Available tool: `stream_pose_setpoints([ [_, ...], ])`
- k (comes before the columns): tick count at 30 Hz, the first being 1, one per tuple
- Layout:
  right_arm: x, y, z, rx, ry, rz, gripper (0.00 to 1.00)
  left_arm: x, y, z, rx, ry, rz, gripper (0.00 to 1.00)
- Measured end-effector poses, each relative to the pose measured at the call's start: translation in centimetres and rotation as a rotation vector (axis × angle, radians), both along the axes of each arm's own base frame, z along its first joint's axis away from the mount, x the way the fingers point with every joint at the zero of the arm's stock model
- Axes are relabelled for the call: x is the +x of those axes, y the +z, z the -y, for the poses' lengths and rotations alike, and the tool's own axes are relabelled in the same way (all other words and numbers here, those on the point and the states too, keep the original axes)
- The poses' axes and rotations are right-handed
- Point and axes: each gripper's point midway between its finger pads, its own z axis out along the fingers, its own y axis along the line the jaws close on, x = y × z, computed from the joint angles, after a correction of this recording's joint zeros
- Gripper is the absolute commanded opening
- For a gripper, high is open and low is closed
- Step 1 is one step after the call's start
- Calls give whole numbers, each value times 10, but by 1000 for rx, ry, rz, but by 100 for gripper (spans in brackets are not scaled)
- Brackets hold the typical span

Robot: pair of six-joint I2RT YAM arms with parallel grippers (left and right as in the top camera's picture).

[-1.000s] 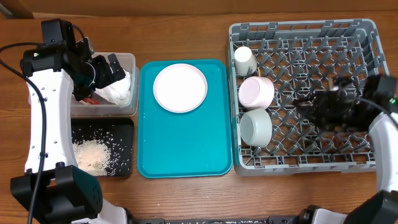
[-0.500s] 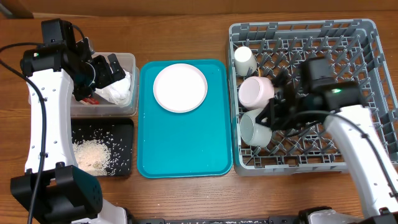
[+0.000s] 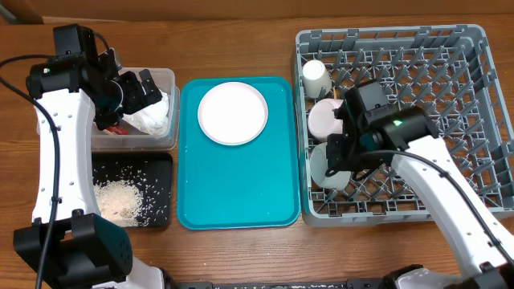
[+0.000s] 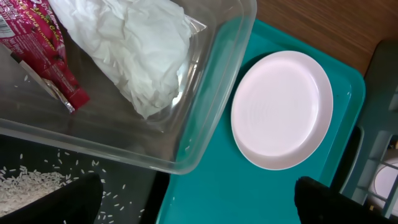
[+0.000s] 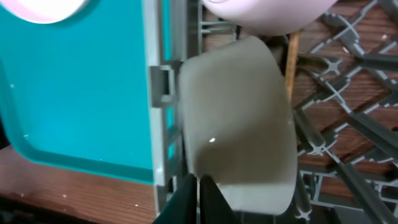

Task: Sort waste into correct bins and load items into the dishwasher
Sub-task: 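Tilt the white bowl upside down in the rack with the right gripper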

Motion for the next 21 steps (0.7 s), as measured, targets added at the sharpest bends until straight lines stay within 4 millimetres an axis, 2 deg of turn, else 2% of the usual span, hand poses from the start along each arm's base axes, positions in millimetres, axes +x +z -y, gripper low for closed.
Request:
stream_pose_setpoints([
  [6,2,-5,2,-19,-9,-13,9,0,0,0,0,0,0,100],
  [15,4,-10,28,-161,-63,-3,9,0,0,0,0,0,0,100],
  [21,12,-11,34,-200,-86,29,11,0,0,0,0,0,0,100],
])
